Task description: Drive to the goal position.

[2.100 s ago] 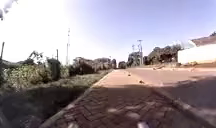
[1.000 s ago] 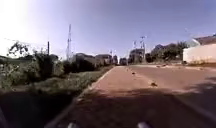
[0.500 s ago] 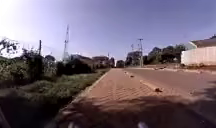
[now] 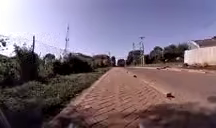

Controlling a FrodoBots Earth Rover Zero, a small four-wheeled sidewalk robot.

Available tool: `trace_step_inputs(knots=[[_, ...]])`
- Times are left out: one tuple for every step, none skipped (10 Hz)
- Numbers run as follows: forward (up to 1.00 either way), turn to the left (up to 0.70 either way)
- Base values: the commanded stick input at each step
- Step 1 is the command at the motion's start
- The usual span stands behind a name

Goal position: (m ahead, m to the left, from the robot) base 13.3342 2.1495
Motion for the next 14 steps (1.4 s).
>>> trace_step_inputs(knots=[[1.00,0.00],[1.00,0.00],[1.00,0.00],[1.00,0.00],[1.00,-0.37],[1.00,-0.38],[1.00,-0.40],[1.00,0.00],[1.00,0.00],[1.00,-0.19],[1.00,-0.36],[1.00,-0.14],[1.00,0.00],[1.00,-0.05]])
